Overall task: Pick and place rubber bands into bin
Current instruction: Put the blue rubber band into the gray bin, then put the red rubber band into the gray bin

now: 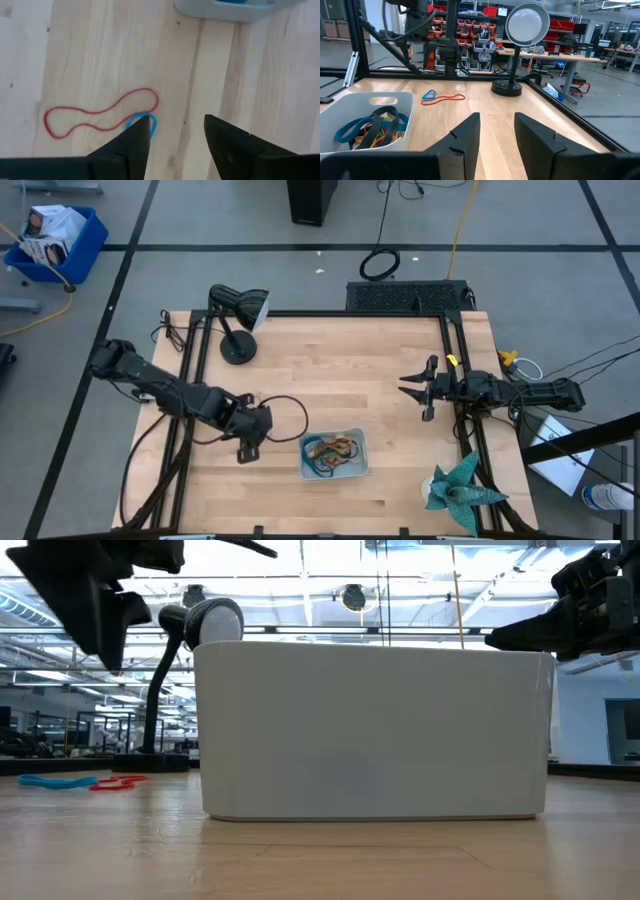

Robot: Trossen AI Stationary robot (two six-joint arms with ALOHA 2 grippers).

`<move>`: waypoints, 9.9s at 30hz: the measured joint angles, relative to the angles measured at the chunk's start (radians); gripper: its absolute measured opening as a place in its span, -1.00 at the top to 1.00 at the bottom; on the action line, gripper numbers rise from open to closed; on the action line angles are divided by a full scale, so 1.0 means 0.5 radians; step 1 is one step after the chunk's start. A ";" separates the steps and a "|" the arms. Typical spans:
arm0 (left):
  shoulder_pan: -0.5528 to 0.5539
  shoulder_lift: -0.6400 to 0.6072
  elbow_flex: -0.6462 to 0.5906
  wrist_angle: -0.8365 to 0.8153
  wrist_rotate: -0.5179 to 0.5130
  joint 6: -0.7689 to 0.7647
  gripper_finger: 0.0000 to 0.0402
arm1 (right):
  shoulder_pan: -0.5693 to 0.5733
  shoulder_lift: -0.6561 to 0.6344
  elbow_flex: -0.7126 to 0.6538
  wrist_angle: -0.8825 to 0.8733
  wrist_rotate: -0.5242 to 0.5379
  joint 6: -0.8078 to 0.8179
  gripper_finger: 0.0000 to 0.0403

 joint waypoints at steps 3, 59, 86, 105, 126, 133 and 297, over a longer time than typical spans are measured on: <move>-0.027 0.000 -0.058 -0.001 -0.040 -0.054 0.10 | 0.000 0.000 0.000 -0.001 0.000 0.000 0.42; -0.117 0.096 -0.937 0.945 -0.154 -0.087 0.59 | 0.000 0.001 0.000 -0.047 0.001 -0.053 0.42; -0.077 -0.444 -0.511 0.975 -0.262 0.172 0.98 | 0.001 0.001 0.000 -0.036 0.001 -0.047 0.42; -0.064 -0.672 -0.192 1.617 -0.533 1.080 0.97 | 0.001 0.002 0.000 -0.028 0.001 -0.048 0.42; 0.136 0.070 -0.193 2.198 -0.005 1.022 0.96 | 0.000 0.002 0.000 -0.027 0.001 -0.046 0.42; 0.173 0.315 -0.193 2.305 0.087 0.996 0.97 | 0.000 0.002 0.000 -0.027 0.001 -0.046 0.42; 0.246 0.675 -0.188 0.428 0.177 0.066 0.71 | 0.000 0.002 0.000 -0.044 0.001 -0.051 0.42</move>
